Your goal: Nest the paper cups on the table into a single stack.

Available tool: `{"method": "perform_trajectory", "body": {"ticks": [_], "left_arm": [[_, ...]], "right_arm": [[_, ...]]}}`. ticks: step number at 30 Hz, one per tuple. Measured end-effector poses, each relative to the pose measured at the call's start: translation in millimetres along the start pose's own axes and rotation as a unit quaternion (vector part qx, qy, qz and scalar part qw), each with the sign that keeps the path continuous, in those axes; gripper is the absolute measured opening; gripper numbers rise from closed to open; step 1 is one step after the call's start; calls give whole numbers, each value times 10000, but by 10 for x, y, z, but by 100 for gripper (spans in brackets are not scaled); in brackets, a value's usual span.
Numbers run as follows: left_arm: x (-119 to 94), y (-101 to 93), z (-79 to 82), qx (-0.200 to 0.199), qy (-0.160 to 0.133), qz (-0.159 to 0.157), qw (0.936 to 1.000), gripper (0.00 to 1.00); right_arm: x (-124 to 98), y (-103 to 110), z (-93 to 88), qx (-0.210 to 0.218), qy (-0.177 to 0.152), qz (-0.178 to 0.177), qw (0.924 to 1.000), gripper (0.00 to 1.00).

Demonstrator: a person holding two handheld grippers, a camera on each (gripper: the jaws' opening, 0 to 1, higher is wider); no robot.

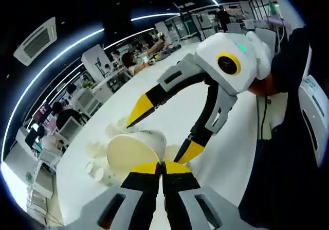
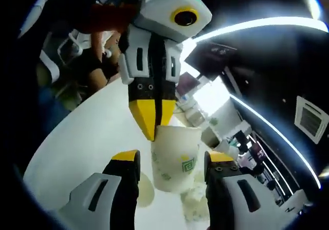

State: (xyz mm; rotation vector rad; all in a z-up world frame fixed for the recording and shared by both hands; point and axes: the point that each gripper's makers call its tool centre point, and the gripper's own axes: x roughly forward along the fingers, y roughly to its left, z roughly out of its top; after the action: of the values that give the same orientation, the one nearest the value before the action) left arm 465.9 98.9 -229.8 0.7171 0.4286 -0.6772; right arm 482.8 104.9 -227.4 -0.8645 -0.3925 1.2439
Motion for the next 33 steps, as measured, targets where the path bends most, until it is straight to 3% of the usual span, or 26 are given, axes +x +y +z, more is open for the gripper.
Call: {"method": "perform_trajectory", "body": {"ticks": [9,17,26,33], "left_arm": [[45,-111,-15,313,258,-99,9991,2],[70,-172,-2,546,439,-140,9974,2],[82,-162,52,731,331,-94,9967,4],[35,-142,131,734,25,-74,9973,16]], "right_arm": [[46,50,-67,-116,199,-16,9997,50],[58,88,-103,35,264,0,9996,45],[18,46,-114,128,190,-100,9997,44],[-50,-34,-116,261,113,-212,9994,44]]}}
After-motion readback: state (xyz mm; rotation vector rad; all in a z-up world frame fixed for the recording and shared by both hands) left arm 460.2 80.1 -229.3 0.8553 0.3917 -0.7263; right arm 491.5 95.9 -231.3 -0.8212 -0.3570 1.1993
